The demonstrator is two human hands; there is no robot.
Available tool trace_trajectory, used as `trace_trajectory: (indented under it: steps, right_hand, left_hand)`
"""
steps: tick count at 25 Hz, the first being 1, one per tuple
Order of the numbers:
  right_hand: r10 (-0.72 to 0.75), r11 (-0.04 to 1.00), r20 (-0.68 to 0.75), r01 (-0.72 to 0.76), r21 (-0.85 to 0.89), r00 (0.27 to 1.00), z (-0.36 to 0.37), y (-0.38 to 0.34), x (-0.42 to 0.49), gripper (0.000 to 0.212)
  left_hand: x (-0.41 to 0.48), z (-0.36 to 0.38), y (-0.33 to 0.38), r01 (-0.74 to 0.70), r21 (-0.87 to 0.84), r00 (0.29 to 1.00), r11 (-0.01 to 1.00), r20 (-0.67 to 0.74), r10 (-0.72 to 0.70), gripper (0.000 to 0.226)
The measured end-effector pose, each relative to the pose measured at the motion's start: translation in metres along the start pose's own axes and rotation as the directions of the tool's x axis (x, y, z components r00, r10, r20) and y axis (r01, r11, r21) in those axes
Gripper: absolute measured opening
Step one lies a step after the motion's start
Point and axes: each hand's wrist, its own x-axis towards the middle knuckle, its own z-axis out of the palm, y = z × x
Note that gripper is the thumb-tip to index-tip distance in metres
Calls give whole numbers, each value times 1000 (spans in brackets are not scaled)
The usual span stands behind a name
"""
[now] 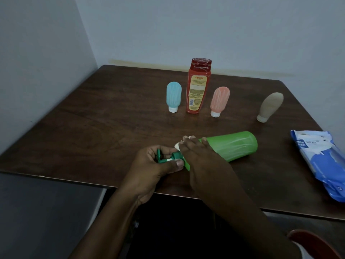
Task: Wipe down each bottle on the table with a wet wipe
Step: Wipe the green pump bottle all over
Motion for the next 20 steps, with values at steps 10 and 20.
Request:
trace_trajectory:
  steps: [10, 20]
  right_hand:
    - [-97, 995, -118, 101, 22, 988, 5, 3, -45, 49]
    - [297, 955, 71, -298, 4, 952, -42, 77, 6, 64]
  left_hand:
    - [2, 5, 4, 25, -113, 999, 993, -37, -29, 37]
    - [3, 3, -2, -60, 80, 994, 995, -92, 67, 35]
